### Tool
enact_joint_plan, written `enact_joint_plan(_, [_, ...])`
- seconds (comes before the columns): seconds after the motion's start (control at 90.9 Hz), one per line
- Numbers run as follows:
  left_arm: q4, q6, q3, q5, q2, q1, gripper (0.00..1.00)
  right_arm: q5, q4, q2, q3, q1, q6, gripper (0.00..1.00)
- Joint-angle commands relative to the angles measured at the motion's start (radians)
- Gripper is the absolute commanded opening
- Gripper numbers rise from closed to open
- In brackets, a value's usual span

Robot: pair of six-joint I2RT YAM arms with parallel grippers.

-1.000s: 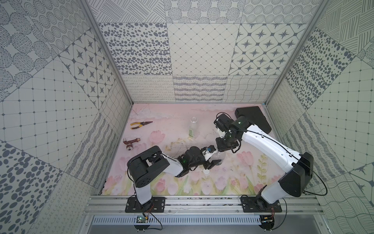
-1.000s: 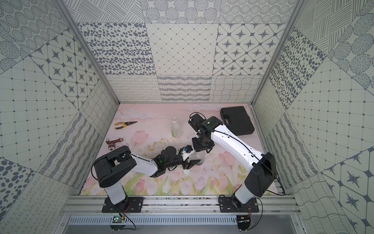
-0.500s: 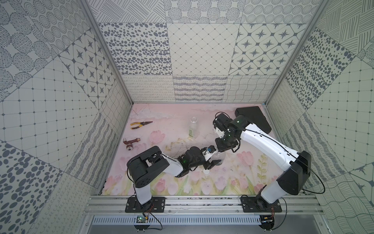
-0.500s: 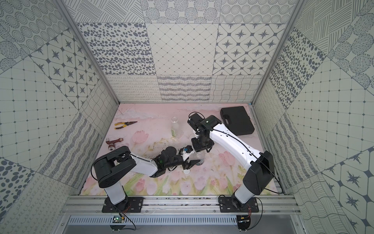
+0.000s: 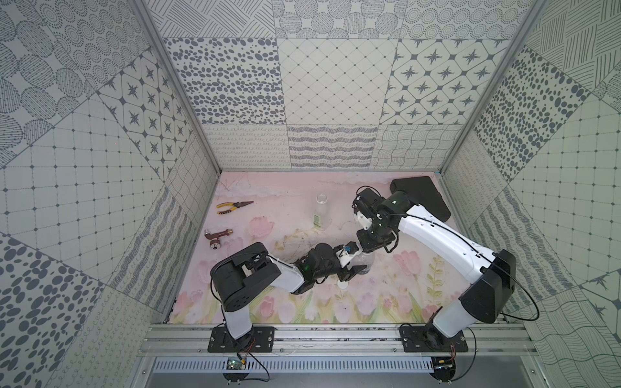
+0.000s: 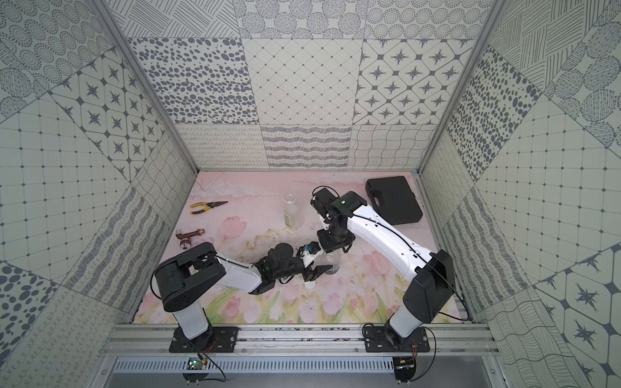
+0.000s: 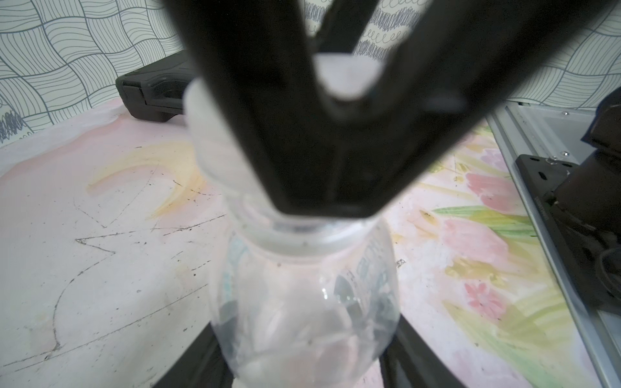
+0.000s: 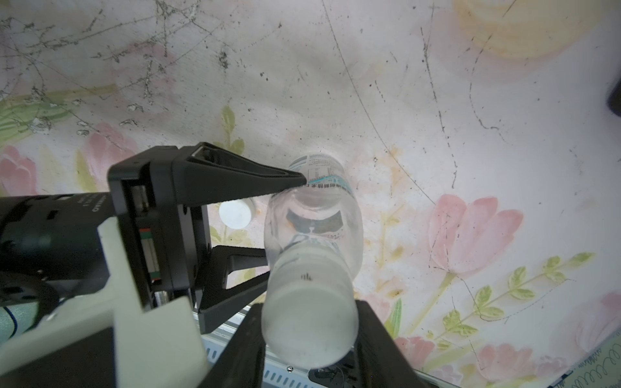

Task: Screw on the bottle caps
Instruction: Screw the bottle cap onto the plastic bottle.

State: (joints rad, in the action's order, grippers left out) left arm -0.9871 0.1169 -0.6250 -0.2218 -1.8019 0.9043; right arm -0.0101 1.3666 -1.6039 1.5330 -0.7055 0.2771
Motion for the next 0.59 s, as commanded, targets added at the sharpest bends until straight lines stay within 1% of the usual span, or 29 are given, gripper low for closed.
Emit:
enact_joint_plan(0.0, [-0.03, 0.033, -0.002, -0.03, 0.016, 0.01, 0.5, -0.044, 0.065, -0.074, -0.055, 0.003, -0.039, 0.36])
enact_joint_plan(0.275, [-0.025, 0.044, -0.002, -0.019, 0.017, 0.009, 0.49, -0.055, 0.069, -0.067, -0.081, -0.006, -0.002, 0.36])
enact_joint_plan(0.44, [-0.027, 0.041, -0.005, -0.008, 0.012, 0.009, 0.49, -0.092, 0.055, -0.044, -0.09, -0.006, 0.123, 0.36])
enact_joint_plan(0.583, [-0.026, 0.04, -0.008, -0.006, 0.011, 0.009, 0.49, -0.067, 0.016, -0.013, -0.107, -0.008, 0.231, 0.36])
